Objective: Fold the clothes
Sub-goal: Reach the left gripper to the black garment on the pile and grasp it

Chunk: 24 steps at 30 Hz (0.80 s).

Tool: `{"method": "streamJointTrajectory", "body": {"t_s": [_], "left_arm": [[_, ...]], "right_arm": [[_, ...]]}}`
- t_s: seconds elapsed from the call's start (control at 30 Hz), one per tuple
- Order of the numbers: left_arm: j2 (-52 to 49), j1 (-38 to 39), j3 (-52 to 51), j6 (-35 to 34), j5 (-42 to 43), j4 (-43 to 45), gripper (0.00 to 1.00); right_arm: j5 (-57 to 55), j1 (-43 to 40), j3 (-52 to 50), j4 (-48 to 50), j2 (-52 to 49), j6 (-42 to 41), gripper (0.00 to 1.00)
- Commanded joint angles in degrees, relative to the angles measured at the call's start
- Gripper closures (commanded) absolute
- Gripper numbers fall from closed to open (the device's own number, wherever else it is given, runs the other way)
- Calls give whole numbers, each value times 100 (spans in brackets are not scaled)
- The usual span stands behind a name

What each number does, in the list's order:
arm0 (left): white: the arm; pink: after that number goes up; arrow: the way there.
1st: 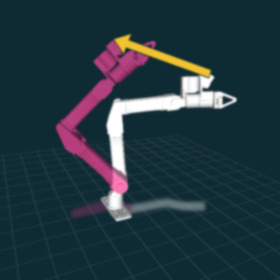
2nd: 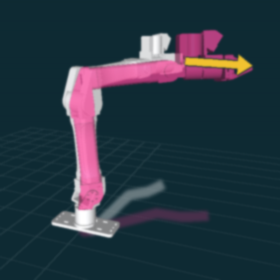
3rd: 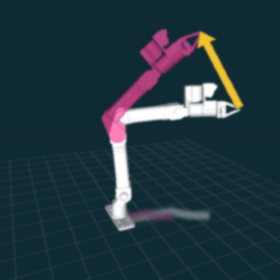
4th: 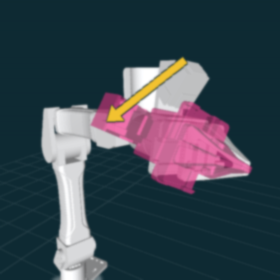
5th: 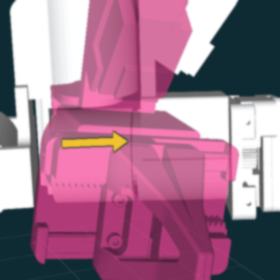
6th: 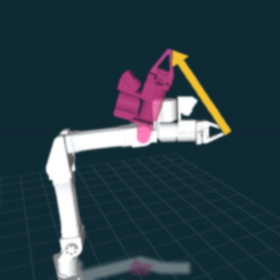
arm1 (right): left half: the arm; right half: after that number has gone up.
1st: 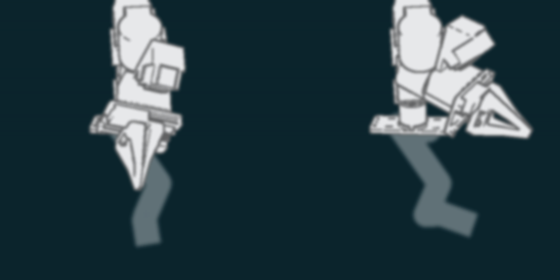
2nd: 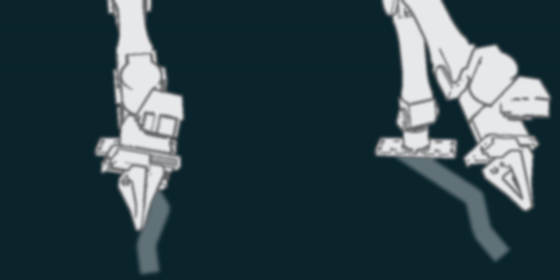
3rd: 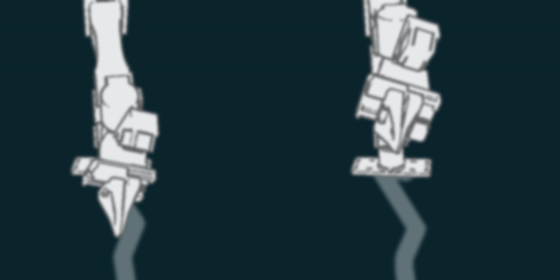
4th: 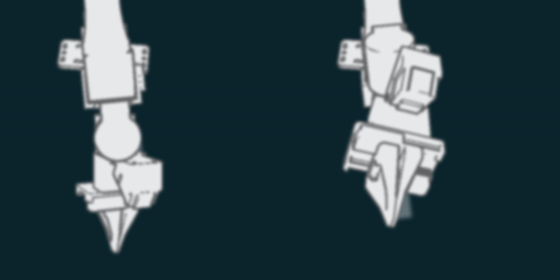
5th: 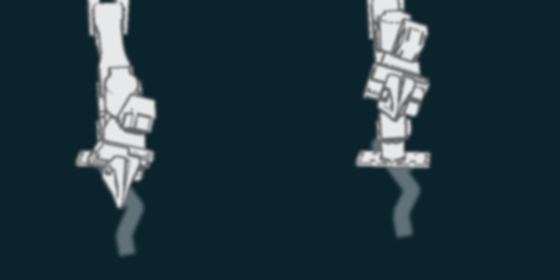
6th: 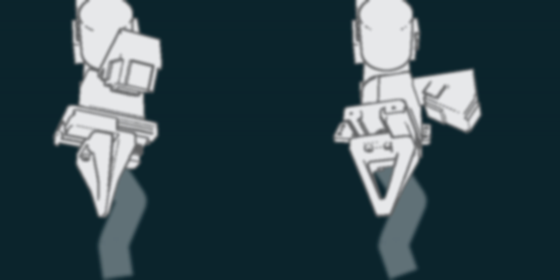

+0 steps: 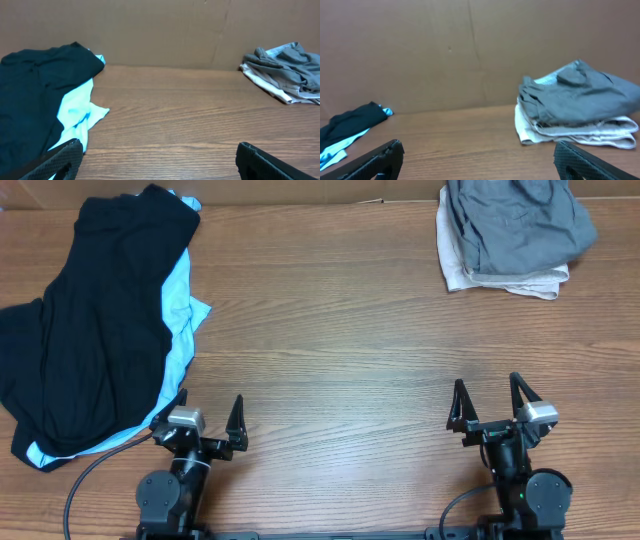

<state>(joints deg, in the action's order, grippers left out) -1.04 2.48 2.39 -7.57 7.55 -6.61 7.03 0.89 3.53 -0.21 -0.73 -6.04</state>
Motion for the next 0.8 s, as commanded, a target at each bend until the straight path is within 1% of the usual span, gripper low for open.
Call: {"method": "streamJointTrajectory", "body": {"t_s": [0.0, 0.07, 0.2, 0.33, 0.43, 0.63, 0.73, 0.77], "left_arm": [[-232, -59, 511, -15, 103, -90, 0], [-680, -59, 846, -15, 105, -87, 0], [-1541, -59, 1375, -13, 109, -87, 0], [-2653, -59, 2065, 11, 317, -101, 0], [-3447, -59, 2653, 66, 535, -275, 0], [-4911, -59, 4146, 448, 750, -1276, 0], [-5549, -59, 4962, 654, 745, -1985, 0], [-5906, -59, 5414, 769, 748, -2367, 0]], "right_arm": [[129, 50, 520, -125, 55, 177, 0], [170, 50, 748, -326, 50, 177, 0], [264, 50, 935, -341, -81, 175, 0], [468, 50, 1158, -343, -428, 177, 0], [627, 50, 1353, -343, -811, 175, 0], [990, 50, 1969, -503, -1878, 175, 0], [1095, 50, 2406, -789, -2487, 175, 0], [1115, 50, 2739, -1062, -2909, 175, 0]]}}
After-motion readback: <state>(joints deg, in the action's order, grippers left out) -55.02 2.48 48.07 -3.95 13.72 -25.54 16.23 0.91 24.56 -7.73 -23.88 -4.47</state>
